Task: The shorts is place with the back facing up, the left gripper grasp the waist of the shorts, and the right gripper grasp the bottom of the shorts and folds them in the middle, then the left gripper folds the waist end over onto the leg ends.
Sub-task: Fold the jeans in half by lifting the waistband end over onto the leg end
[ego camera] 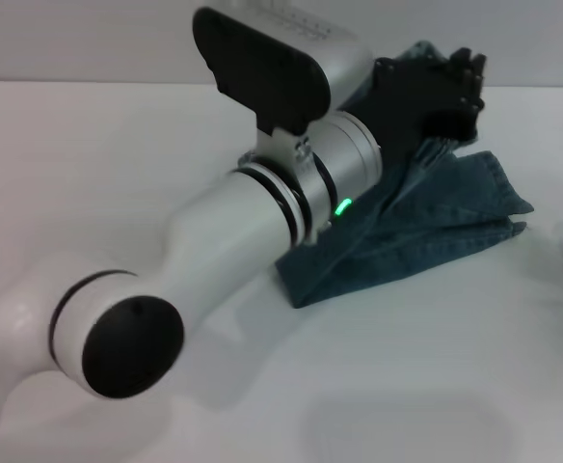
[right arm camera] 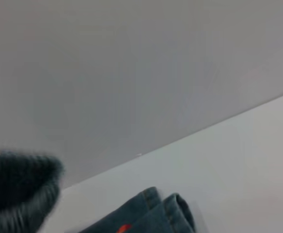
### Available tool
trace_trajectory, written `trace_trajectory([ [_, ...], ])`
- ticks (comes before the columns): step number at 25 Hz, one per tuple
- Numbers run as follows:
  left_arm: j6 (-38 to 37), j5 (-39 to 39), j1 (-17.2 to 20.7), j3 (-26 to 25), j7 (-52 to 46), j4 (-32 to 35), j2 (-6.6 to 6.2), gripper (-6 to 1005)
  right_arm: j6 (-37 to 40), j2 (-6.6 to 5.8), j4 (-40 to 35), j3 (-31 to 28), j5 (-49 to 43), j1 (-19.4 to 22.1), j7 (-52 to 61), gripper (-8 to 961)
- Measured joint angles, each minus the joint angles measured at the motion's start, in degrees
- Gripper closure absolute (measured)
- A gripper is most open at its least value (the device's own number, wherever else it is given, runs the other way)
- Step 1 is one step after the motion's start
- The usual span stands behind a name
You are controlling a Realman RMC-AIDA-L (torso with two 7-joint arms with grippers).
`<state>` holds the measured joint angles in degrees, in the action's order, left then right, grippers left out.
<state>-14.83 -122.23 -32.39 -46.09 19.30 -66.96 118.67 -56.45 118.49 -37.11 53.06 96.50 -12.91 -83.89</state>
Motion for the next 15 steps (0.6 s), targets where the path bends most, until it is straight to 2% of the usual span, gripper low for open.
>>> trace_trajectory([
  [9,-0.77,-0.98,0.67,0.51,-1.62,-0.53,-0.32,813,-0.59,0.30,-2.33,0.54,-0.01,0.21,-0.80,954],
  [15,-1.60,-5.15,1.90,0.72,-1.45,-0.71,-0.29,561,-0.61,0.39,-3.00,0.63,0.01,-0.47,-5.50,953],
])
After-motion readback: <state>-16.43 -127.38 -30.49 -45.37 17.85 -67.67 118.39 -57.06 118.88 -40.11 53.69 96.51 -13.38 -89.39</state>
